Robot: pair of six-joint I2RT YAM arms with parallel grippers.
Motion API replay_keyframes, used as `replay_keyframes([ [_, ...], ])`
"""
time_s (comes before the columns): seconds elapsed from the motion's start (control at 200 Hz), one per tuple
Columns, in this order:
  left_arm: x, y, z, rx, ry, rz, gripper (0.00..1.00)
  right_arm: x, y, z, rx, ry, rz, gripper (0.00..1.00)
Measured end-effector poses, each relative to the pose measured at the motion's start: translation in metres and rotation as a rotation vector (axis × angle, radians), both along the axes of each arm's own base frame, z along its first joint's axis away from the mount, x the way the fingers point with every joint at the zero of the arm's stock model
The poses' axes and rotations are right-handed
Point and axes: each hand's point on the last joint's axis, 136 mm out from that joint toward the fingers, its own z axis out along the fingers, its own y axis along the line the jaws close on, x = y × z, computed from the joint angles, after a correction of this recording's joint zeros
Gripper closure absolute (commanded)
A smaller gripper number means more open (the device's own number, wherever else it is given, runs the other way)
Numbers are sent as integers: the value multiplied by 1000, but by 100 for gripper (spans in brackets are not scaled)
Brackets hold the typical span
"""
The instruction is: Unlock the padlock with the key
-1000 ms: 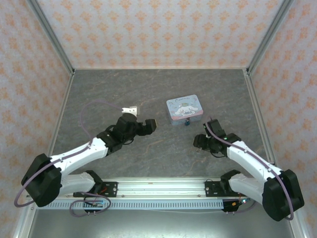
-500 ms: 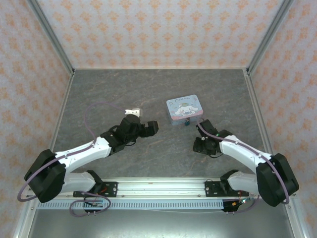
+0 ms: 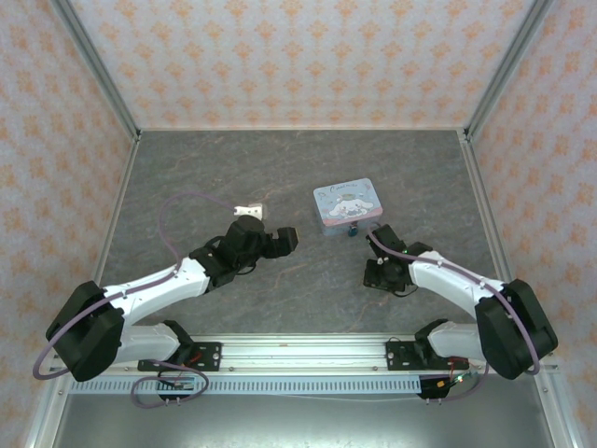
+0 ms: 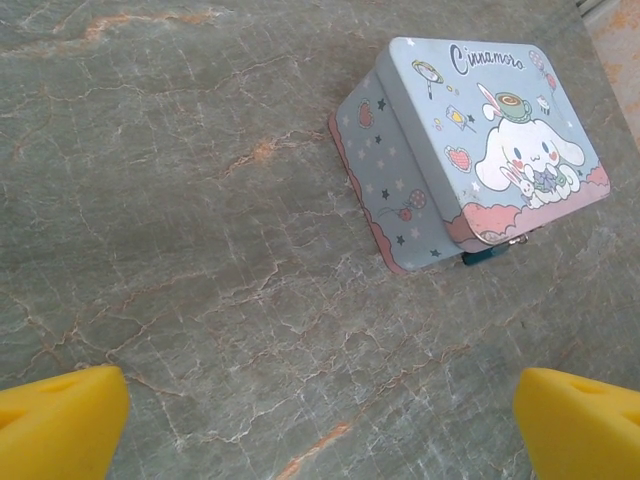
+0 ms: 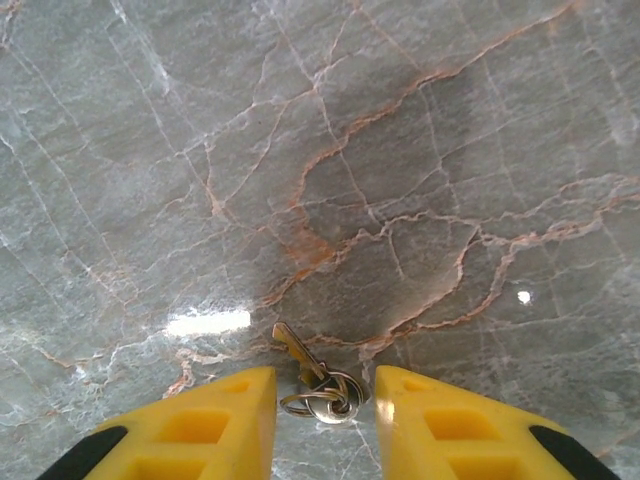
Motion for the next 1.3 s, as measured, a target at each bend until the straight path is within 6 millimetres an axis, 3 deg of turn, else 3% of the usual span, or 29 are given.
replay_keyframes([
  [0.49, -2, 3, -4, 15, 12, 6, 0, -7, 3, -2, -13, 22, 31, 77],
  [1.021, -3, 8, -4, 35, 17, 21, 0, -9, 3, 1, -19, 32, 36, 95],
  [1.301, -4, 9, -4, 31, 18, 24, 0, -2, 7, 14, 7, -16, 37, 100],
])
